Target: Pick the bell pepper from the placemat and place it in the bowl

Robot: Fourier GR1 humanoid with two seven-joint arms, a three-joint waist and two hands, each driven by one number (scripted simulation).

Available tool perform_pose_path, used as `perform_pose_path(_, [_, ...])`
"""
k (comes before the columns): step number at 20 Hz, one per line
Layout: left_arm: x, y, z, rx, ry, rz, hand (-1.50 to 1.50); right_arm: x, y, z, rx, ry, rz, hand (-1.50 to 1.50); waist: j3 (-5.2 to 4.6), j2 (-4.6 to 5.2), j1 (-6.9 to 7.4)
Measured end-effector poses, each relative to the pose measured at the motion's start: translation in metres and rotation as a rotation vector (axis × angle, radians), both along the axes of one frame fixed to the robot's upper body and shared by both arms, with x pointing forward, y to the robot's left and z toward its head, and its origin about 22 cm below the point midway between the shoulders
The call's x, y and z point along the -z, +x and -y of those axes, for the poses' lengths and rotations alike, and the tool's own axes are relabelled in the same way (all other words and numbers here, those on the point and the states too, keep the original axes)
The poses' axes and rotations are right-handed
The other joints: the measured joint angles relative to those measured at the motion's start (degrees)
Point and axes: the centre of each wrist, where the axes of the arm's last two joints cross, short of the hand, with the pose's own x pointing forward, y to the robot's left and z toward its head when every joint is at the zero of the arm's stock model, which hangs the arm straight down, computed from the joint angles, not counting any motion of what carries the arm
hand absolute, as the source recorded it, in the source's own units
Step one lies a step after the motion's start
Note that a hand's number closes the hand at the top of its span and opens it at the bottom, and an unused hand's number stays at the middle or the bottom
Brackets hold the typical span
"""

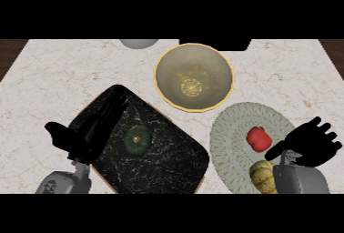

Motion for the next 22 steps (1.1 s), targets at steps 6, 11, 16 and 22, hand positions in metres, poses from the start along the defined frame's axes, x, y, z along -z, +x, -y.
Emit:
perform_pose_path(6, [-0.004,0.003,-0.003,-0.002,-0.003,0.008,0.0,0.004,-0.002,0.008,0.016,0.004,0.018,1.5,-0.22,-0.2,-0.05])
perform_pose_path(11, [-0.002,0.005,0.0,-0.004,-0.007,0.003,0.0,0.005,0.002,0.009,-0.027,-0.013,0.023,1.5,-0.14,-0.2,-0.03])
perform_pose_path(16, [0.002,0.008,0.006,0.005,0.001,0.003,0.0,0.01,0.005,0.008,-0.055,-0.029,0.03,1.5,-0.42,-0.4,0.01])
perform_pose_path(22, [0.001,0.007,-0.001,-0.002,-0.002,0.003,0.0,0.013,0.011,0.007,-0.078,-0.069,0.016,1.5,-0.42,-0.41,0.06])
